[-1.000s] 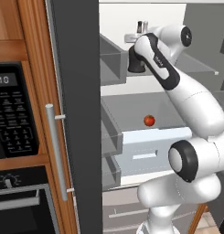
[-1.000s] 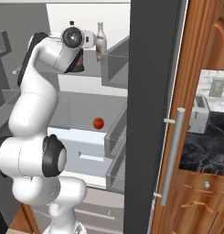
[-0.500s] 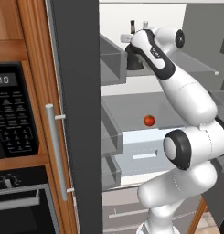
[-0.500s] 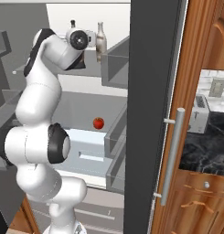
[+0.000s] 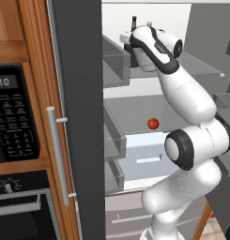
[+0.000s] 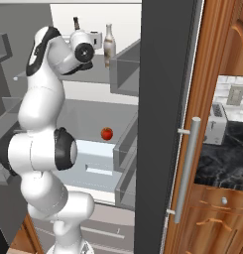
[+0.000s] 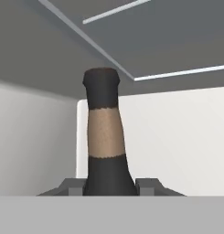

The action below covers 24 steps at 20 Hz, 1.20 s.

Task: Place the liquors on the top shelf of the fridge to keep them out of children's reach, and place the apple on lower shelves for easy access.

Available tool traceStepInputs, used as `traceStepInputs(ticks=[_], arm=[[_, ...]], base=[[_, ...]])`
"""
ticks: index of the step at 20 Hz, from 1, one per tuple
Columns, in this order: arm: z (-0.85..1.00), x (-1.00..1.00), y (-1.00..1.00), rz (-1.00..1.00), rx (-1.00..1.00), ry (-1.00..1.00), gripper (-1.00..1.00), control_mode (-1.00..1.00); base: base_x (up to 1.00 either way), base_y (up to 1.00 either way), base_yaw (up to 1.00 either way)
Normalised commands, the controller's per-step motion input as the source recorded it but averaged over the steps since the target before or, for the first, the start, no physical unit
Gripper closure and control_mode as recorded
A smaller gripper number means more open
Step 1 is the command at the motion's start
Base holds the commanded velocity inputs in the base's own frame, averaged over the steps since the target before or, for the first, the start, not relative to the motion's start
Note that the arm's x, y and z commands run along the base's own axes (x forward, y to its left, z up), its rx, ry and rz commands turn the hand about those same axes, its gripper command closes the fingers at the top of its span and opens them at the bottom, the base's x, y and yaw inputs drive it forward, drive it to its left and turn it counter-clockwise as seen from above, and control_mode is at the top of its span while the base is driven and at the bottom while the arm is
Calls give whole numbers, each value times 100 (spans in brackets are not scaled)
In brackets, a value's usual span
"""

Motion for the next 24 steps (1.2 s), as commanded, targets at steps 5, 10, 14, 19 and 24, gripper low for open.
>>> traceStepInputs(ticks=[5,10,14,19,24], arm=[[0,19,17,0,0,-9,-100,-100],[3,11,2,0,0,-2,-100,-100],[20,0,0,0,0,0,-100,-100],[36,-17,0,0,0,0,-100,-100],[29,-53,-14,0,0,2,-100,-100]], base=[[0,0,0],[0,0,0],[0,0,0],[0,0,0],[0,0,0]])
